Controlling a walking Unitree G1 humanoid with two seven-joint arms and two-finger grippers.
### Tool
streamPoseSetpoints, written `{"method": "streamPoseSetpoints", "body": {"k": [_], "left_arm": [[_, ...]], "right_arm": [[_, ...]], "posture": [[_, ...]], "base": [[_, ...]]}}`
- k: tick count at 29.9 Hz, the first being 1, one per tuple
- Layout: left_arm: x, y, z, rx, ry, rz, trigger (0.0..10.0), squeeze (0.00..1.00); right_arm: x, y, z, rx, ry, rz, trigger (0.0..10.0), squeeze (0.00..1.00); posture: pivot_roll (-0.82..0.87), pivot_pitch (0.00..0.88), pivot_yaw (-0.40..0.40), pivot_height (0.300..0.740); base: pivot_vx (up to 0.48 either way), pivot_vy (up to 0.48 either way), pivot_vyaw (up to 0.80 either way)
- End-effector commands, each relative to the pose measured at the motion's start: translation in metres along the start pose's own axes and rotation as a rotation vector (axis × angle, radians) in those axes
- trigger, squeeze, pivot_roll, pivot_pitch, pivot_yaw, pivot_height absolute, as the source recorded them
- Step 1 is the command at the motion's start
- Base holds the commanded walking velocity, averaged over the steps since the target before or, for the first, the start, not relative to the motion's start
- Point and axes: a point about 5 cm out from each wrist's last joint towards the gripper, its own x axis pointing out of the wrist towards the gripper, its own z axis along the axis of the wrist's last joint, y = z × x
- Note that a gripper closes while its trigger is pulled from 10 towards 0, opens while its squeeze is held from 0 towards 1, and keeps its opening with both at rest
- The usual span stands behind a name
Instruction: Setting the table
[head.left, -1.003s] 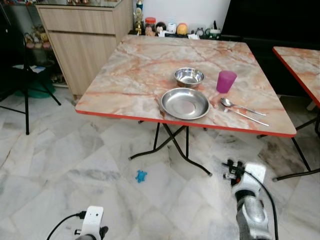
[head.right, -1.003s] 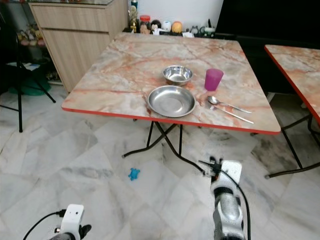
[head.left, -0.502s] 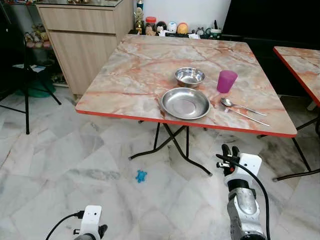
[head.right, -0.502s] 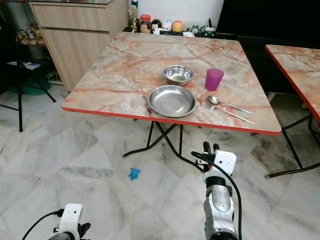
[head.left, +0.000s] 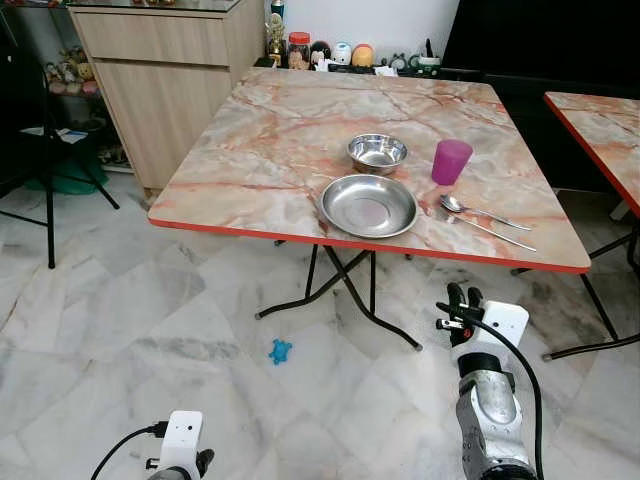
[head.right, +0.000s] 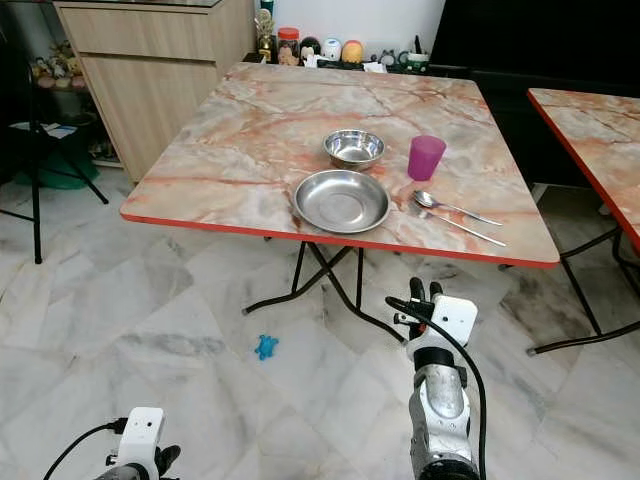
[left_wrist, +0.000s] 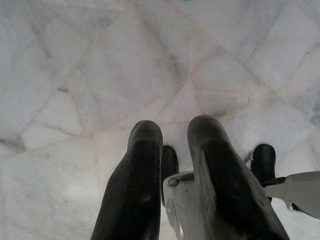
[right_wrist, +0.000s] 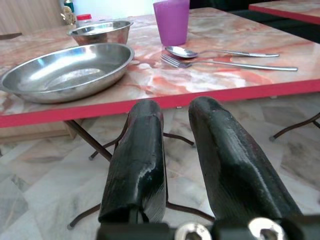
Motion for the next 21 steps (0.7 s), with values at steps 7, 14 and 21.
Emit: {"method": "streamPoseSetpoints", "body": {"k": [7, 14, 21], "left_arm": [[-0.0002, 0.0021, -0.0007, -0.009, 0.005, 0.012, 10.0, 0.0], [-0.0001, 0.002, -0.0005, -0.007, 0.005, 0.013, 10.0, 0.0], [-0.0001, 0.0017, -0.0005, -0.007, 0.004, 0.013, 10.0, 0.0]], "right_arm": [[0.0042, 0.0009, 0.0051, -0.039, -0.014, 0.017, 10.0, 0.0], [0.0052, 0.0014, 0.0052, 0.0, -0.007, 0.01, 10.0, 0.0], [0.0067, 0.0021, 0.0078, 0.001, -0.018, 0.016, 10.0, 0.0]], "posture": [[0.09, 0.0, -0.061, 0.74], [0.09, 0.0, -0.06, 0.74], [0.09, 0.0, -0.061, 0.74]], "base": [[0.214, 0.0, 0.15], [0.256, 0.0, 0.34], [0.264, 0.0, 0.0]]}}
